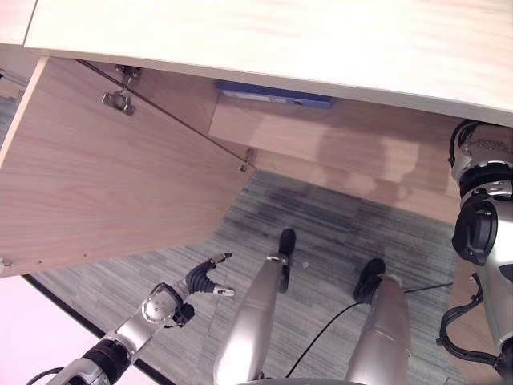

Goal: Put the empty folder in the office cabinet

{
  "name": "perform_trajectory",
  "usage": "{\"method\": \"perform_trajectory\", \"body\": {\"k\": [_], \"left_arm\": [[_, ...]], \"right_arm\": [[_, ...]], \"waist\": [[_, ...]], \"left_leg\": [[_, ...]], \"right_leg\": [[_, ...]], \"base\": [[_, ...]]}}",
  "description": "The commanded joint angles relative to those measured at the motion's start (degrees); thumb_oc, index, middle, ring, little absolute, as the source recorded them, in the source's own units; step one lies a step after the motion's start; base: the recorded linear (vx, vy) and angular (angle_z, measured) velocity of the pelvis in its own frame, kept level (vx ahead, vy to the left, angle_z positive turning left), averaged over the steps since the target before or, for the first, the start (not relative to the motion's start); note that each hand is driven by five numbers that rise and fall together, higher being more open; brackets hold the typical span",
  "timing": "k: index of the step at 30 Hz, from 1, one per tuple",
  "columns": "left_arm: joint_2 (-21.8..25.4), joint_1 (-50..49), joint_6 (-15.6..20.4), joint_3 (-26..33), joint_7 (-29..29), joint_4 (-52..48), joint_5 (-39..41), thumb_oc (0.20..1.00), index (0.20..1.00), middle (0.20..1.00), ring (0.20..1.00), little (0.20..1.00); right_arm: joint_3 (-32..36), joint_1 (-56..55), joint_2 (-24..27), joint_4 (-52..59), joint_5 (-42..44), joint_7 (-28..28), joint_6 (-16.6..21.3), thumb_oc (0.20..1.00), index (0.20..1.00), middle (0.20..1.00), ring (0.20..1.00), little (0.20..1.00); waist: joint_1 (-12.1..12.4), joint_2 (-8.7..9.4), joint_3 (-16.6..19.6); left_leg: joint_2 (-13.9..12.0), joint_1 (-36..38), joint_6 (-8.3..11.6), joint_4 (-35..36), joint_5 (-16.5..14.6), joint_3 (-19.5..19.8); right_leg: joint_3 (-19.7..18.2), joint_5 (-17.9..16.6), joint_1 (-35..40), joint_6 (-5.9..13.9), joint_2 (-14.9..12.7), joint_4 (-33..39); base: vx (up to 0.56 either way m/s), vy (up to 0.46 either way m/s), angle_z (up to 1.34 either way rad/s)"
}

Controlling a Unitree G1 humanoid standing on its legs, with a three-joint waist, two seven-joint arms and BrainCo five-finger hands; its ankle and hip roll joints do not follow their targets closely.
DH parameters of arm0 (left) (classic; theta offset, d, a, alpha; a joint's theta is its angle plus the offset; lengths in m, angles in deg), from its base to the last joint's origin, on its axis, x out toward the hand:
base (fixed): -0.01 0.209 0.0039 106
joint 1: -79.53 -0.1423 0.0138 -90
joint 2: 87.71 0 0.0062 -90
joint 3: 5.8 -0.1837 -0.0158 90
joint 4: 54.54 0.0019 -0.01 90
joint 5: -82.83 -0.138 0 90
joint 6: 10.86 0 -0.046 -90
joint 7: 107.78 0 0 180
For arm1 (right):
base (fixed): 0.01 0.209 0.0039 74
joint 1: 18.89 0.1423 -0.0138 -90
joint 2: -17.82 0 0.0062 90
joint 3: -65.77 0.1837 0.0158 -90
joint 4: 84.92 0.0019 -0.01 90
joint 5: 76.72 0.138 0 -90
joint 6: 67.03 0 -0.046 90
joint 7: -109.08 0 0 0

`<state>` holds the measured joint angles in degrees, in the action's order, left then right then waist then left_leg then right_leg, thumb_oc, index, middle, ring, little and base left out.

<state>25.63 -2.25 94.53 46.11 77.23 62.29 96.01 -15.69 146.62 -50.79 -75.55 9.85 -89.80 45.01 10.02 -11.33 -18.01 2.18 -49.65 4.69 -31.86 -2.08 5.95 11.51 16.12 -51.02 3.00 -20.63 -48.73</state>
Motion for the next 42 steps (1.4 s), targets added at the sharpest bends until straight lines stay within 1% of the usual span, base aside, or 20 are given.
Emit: {"method": "perform_trajectory", "body": {"k": [1,5,6,7,8,9,11,15,18,27,30,35,36,37,38,39,40,42], "left_arm": [[3.1,-1.2,0.9,1.6,-0.4,0.1,1.9,1.000,1.000,1.000,1.000,1.000],[3.2,-1.5,0.9,2.1,-0.7,-0.1,2.1,1.000,1.000,1.000,1.000,1.000],[3.3,-1.5,0.7,2.2,-1.9,-0.1,2.2,1.000,1.000,1.000,1.000,1.000],[3.4,-1.3,0.7,2.2,-2.9,0.0,2.1,1.000,1.000,1.000,1.000,1.000],[3.4,-1.3,0.7,2.2,-3.0,0.0,2.1,1.000,1.000,1.000,1.000,1.000],[3.7,-1.0,0.6,2.3,-4.5,0.0,1.8,1.000,1.000,1.000,1.000,1.000],[3.9,-1.0,0.7,2.5,-6.8,0.0,1.4,1.000,1.000,1.000,1.000,1.000],[3.2,-0.5,1.2,2.2,-9.3,-0.4,1.2,1.000,1.000,1.000,1.000,1.000],[2.4,-0.4,1.1,1.7,-9.6,-0.3,1.6,1.000,1.000,1.000,1.000,1.000],[0.8,-0.9,0.8,1.8,-10.1,0.6,1.6,1.000,1.000,1.000,1.000,1.000],[0.3,-1.0,0.7,2.2,-10.3,0.6,1.6,1.000,1.000,1.000,1.000,1.000],[-0.4,-1.1,0.8,2.8,-9.9,0.1,2.1,1.000,1.000,1.000,1.000,1.000],[-1.0,-1.1,0.7,3.4,-9.2,0.3,2.7,1.000,1.000,1.000,1.000,1.000],[-0.9,-1.2,0.8,3.4,-9.1,0.3,2.7,1.000,1.000,1.000,1.000,1.000],[-1.2,-1.4,0.9,4.2,-8.1,0.2,3.3,1.000,1.000,1.000,1.000,1.000],[-1.2,-1.5,0.9,4.2,-8.1,0.2,3.3,1.000,1.000,1.000,1.000,1.000],[-1.4,-1.6,1.0,4.8,-7.3,0.4,3.7,1.000,1.000,1.000,1.000,1.000],[-1.7,-2.3,1.1,6.0,-5.7,0.3,4.7,1.000,1.000,1.000,1.000,1.000]], "right_arm": [[-5.3,7.1,4.2,3.5,-5.6,2.0,-0.4,1.000,1.000,1.000,1.000,1.000],[-5.8,6.9,4.0,1.8,-7.4,1.1,-1.9,1.000,1.000,1.000,1.000,1.000],[-7.0,7.5,4.0,-1.5,-10.6,-1.5,-4.6,1.000,1.000,1.000,1.000,1.000],[-7.4,8.1,4.1,-3.2,-12.7,-3.4,-5.9,1.000,1.000,1.000,1.000,1.000],[-7.4,8.3,4.2,-3.3,-12.9,-3.6,-6.1,1.000,1.000,1.000,1.000,1.000],[-7.8,9.0,4.1,-5.3,-14.6,-5.7,-7.6,1.000,1.000,1.000,1.000,1.000],[-8.2,9.3,2.6,-5.5,-16.0,-8.3,-8.4,1.000,1.000,1.000,1.000,1.000],[-8.7,8.7,0.8,-8.0,-18.9,-11.4,-11.0,1.000,1.000,1.000,1.000,1.000],[-8.5,8.3,0.2,-8.6,-18.8,-11.6,-11.3,1.000,1.000,1.000,1.000,1.000],[-7.0,6.1,-1.5,-8.1,-17.6,-11.5,-10.5,1.000,1.000,1.000,1.000,1.000],[-6.1,4.0,-2.3,-7.6,-17.2,-11.4,-10.2,1.000,1.000,1.000,1.000,1.000],[-3.0,-2.0,-5.3,-6.5,-15.8,-10.1,-9.3,1.000,1.000,1.000,1.000,1.000],[-1.9,-5.1,-6.6,-5.5,-15.0,-8.2,-9.0,1.000,1.000,1.000,1.000,1.000],[-1.8,-5.6,-6.8,-5.2,-15.0,-8.1,-8.9,1.000,1.000,1.000,1.000,1.000],[-1.0,-8.7,-7.7,-3.6,-14.7,-5.6,-8.7,1.000,1.000,1.000,1.000,1.000],[-1.0,-8.8,-7.7,-3.5,-14.7,-5.6,-8.7,1.000,1.000,1.000,1.000,1.000],[-0.8,-10.8,-8.2,-2.4,-14.7,-3.6,-8.5,1.000,1.000,1.000,1.000,1.000],[0.3,-14.3,-9.0,0.0,-12.9,-0.7,-7.0,1.000,1.000,1.000,1.000,1.000]], "waist": [[1.8,0.09,1.6],[1.7,0.22,1.4],[1.3,0.62,1.1],[0.9,0.86,1.0],[0.9,0.87,0.9],[0.6,1.09,0.8],[0.2,1.36,0.4],[-0.4,1.78,-0.2],[-0.5,1.88,-0.4],[-0.7,2.00,-0.9],[-0.7,1.93,-1.0],[-0.9,1.79,-1.5],[-0.9,1.76,-1.8],[-0.9,1.80,-1.7],[-0.8,1.74,-1.9],[-0.8,1.75,-1.8],[-0.9,1.79,-1.9],[-0.7,1.77,-1.9]], "left_leg": [[-3.9,4.4,2.59,-3.2,-12.8,4.0],[-3.9,4.5,2.59,-3.2,-12.8,3.9],[-4.0,4.7,2.68,-2.7,-12.6,3.8],[-4.0,4.6,2.71,-2.5,-12.5,3.7],[-4.0,4.6,2.71,-2.5,-12.5,3.7],[-4.1,4.5,2.75,-2.2,-12.4,3.6],[-4.3,4.5,2.76,-1.7,-12.2,3.3],[-4.3,4.9,2.67,-0.6,-11.8,3.0],[-4.3,5.3,2.64,-0.3,-11.7,3.0],[-4.5,6.6,2.59,0.4,-11.7,2.8],[-4.6,7.2,2.61,0.9,-11.6,2.8],[-4.8,8.7,2.58,2.3,-11.1,2.7],[-4.9,9.2,2.57,3.0,-11.0,2.7],[-4.9,9.4,2.57,3.1,-10.9,2.7],[-4.9,10.0,2.60,3.6,-10.8,2.7],[-4.9,10.1,2.60,3.7,-10.7,2.7],[-5.0,10.5,2.60,4.0,-10.7,2.8],[-5.0,11.4,2.68,4.8,-10.4,2.8]], "right_leg": [[-3.0,5.5,4.4,5.19,1.8,0.3],[-3.1,5.5,4.7,5.19,1.8,0.5],[-3.0,5.4,5.0,5.13,2.0,0.9],[-3.0,5.4,4.9,5.07,2.1,1.1],[-3.0,5.4,4.9,5.07,2.1,1.1],[-3.0,5.2,4.8,5.11,2.2,1.4],[-2.9,5.0,4.7,5.02,2.4,1.7],[-2.6,4.7,5.4,4.94,2.6,2.7],[-2.5,4.7,5.9,4.82,2.6,3.0],[-2.6,4.3,7.2,4.82,2.7,3.6],[-2.6,4.2,7.6,4.80,2.8,4.0],[-2.3,4.0,9.1,4.95,3.2,5.1],[-2.2,4.0,9.7,4.97,3.3,5.6],[-2.2,3.9,9.9,4.97,3.3,5.7],[-2.0,3.7,10.7,5.07,3.4,6.2],[-2.0,3.7,10.7,5.07,3.4,6.3],[-2.0,3.7,11.1,5.15,3.5,6.5],[-1.6,3.3,12.0,5.33,3.5,7.4]], "base": [[0.00,0.000,0.00],[0.00,0.000,0.00],[0.00,0.000,0.00],[0.00,0.000,0.00],[0.00,0.000,0.00],[0.00,0.000,0.00],[0.00,0.000,0.00],[0.00,0.000,0.00],[0.00,0.000,0.00],[0.00,-0.002,0.00],[0.01,-0.011,-0.06],[0.00,-0.007,-0.02],[0.00,-0.014,-0.04],[0.01,-0.021,-0.06],[0.00,-0.007,-0.05],[0.01,-0.009,-0.04],[0.00,0.000,0.00],[0.00,0.000,0.00]]}}
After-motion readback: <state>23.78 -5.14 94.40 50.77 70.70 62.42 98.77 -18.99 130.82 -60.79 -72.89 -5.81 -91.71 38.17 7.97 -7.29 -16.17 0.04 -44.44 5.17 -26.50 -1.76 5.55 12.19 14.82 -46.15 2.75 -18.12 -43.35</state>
